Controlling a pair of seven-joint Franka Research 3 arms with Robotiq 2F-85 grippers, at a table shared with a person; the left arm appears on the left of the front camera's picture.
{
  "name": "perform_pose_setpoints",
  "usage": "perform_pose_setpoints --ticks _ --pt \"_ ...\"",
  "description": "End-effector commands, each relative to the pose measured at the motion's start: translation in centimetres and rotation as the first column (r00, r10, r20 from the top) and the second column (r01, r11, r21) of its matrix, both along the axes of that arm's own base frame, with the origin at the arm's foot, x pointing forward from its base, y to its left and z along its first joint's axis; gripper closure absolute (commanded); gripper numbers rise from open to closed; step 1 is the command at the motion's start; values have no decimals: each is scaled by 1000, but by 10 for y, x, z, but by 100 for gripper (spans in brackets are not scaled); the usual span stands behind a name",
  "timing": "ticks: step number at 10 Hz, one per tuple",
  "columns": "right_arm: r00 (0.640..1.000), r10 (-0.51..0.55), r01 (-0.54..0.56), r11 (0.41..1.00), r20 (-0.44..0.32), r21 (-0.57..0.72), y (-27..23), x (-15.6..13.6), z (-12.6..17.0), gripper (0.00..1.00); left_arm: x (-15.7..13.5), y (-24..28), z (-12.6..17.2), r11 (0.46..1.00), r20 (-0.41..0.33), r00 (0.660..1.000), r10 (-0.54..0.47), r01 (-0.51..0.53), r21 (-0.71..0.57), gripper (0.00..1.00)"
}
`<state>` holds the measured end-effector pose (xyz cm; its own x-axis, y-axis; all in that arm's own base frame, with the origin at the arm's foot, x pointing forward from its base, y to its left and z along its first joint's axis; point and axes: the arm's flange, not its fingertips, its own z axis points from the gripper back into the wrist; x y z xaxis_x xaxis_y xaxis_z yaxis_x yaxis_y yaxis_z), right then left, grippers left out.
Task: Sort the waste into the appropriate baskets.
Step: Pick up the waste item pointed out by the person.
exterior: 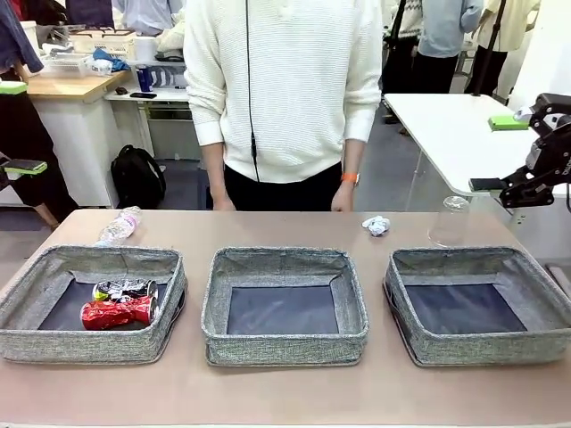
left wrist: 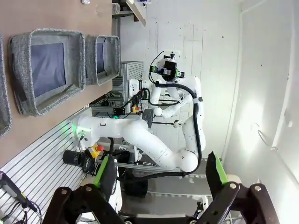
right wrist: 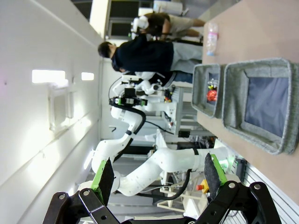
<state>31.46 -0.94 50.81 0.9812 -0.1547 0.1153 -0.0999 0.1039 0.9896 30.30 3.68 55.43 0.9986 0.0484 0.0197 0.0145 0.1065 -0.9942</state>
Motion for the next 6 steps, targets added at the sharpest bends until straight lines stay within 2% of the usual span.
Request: perform_pose_setpoints --ticks 1,6 --pt "1000 -5 5 1000 5 27 2 2 4 0 1 0 2 1000 21 1000 -10 11 -16 0" --pt "1000 -5 5 1000 5 27 2 2 4 0 1 0 2 1000 21 1000 -10 11 -16 0"
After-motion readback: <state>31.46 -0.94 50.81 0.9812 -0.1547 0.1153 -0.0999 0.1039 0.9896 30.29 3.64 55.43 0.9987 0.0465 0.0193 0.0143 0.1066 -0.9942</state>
